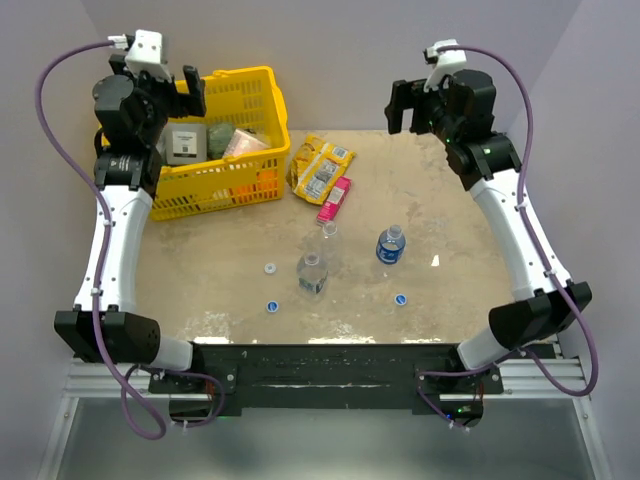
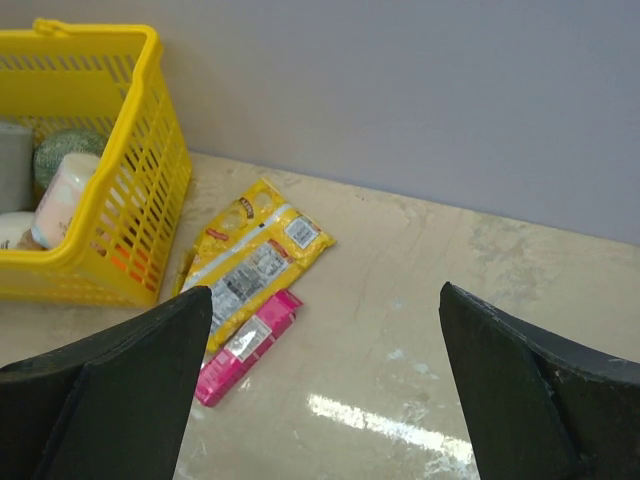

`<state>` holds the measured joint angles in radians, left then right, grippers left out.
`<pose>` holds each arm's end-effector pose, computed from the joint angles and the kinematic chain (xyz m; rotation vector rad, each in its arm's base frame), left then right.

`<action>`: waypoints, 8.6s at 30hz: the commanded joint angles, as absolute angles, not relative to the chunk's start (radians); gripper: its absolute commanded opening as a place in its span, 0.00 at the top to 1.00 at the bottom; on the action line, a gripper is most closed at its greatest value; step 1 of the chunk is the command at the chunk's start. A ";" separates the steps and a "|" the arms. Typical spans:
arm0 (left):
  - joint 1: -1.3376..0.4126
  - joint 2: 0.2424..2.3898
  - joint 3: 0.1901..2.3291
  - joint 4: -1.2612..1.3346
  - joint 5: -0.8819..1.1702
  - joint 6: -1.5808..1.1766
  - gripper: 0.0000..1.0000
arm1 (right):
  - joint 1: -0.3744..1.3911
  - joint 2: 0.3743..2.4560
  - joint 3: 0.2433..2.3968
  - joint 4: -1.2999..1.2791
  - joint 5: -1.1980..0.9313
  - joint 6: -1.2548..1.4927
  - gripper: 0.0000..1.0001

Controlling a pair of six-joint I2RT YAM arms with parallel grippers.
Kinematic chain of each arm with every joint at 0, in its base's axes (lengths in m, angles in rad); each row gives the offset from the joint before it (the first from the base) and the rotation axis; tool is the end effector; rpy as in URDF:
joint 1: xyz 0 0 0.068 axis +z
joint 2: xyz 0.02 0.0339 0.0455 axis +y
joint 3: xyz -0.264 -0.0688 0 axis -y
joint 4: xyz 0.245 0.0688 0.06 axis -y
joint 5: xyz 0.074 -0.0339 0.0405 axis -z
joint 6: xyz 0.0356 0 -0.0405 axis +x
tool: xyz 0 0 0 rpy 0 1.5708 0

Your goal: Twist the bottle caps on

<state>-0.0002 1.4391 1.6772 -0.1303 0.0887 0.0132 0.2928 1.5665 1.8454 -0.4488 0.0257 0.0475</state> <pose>0.3181 -0.0032 0.5031 0.0821 1.4614 -0.0543 0.3314 0.0990 0.4841 -0.1948 1.7351 0.2271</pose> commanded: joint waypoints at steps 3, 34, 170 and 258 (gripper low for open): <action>-0.005 1.336 1.540 -0.250 0.297 0.064 0.00 | 0.295 1.445 1.746 -0.613 -0.281 -0.261 0.01; -0.097 1.072 1.155 -0.331 0.526 0.074 0.00 | 0.293 1.313 1.414 -0.916 -0.366 -0.451 0.22; -0.309 0.697 0.563 0.026 0.045 0.066 1.00 | 0.436 1.362 1.188 -1.053 -0.358 -1.191 0.24; -0.176 0.730 0.322 0.005 0.980 0.624 1.00 | 1.018 1.624 2.005 -1.222 -0.456 -1.080 0.92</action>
